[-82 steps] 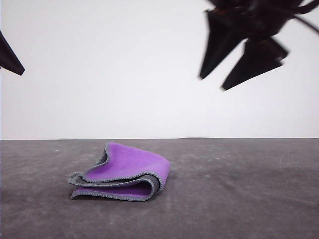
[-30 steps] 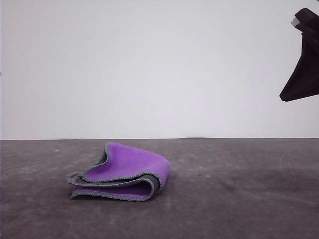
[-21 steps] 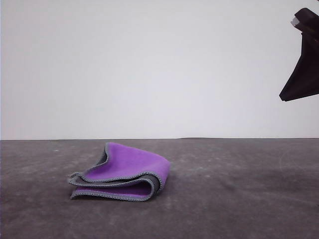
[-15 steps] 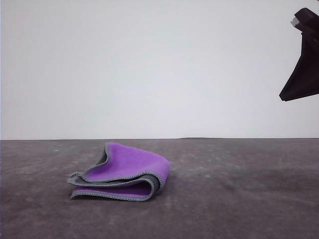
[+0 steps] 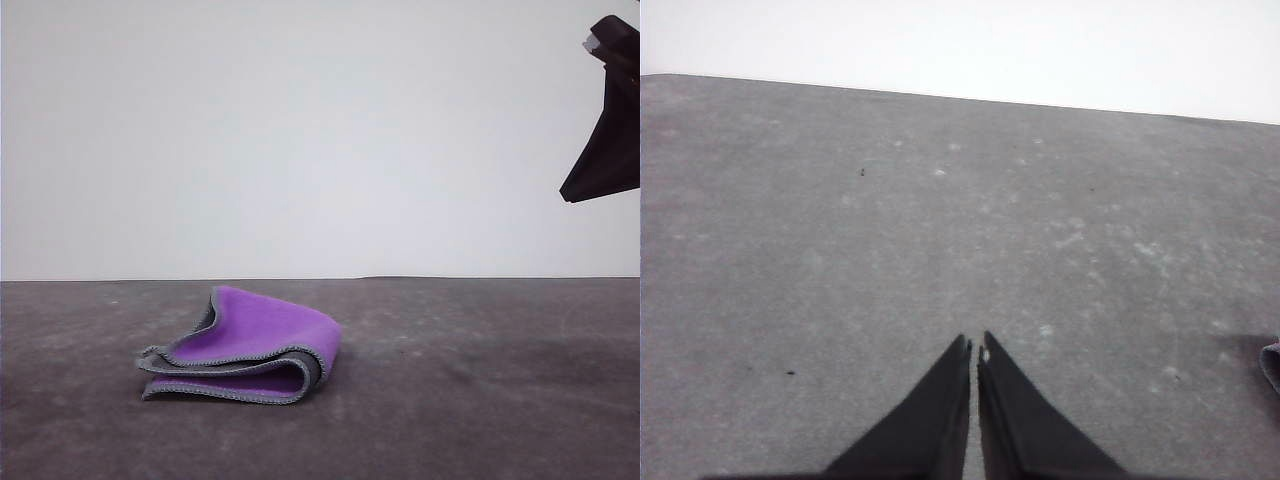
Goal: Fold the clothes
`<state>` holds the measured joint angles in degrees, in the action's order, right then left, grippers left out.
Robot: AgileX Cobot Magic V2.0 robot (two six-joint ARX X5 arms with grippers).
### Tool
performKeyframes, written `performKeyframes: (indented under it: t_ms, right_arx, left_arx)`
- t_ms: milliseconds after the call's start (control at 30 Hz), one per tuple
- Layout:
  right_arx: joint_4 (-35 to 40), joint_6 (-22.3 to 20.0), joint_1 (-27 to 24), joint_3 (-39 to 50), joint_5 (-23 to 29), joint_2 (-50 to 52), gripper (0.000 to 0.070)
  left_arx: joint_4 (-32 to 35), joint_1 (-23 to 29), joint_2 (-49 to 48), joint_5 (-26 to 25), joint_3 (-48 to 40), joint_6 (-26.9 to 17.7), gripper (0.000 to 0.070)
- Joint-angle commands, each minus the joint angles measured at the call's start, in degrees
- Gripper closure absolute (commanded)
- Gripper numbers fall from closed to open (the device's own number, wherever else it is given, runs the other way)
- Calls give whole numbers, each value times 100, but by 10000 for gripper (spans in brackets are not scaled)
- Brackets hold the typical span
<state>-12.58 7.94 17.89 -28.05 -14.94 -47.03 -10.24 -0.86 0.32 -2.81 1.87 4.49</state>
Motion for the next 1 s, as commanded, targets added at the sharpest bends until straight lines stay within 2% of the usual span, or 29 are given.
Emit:
performKeyframes:
  t_ms: [0, 333, 367, 400, 467, 567, 767, 967]
  right_arx:
    - [59, 39, 24, -44, -2, -31, 688]
    - [57, 35, 24, -44, -1, -30, 688]
    - [45, -45, 20, -43, 24, -9, 688]
    - [5, -335, 3, -40, 118, 66, 688]
    - [-124, -638, -72, 18, 426, 290, 688]
    - [-91, -604, -297, 398, 793, 882, 688]
    - [-28, -390, -932, 1536, 1070, 2455, 688]
    - [-24, -386, -1403, 2380, 1127, 3836, 688]
  left_arx:
    - [-35, 11, -7, 22, -116, -42, 700]
    - [-35, 11, -7, 22, -116, -42, 700]
    - [-35, 11, -7, 22, -116, -42, 700]
    - [-35, 11, -7, 22, -116, -42, 700]
    - [-35, 11, -7, 20, -116, -42, 700]
    - [-35, 11, -7, 22, -116, -42, 700]
    - [-35, 11, -7, 22, -116, -42, 700]
    - [-35, 11, -7, 22, -116, -42, 700]
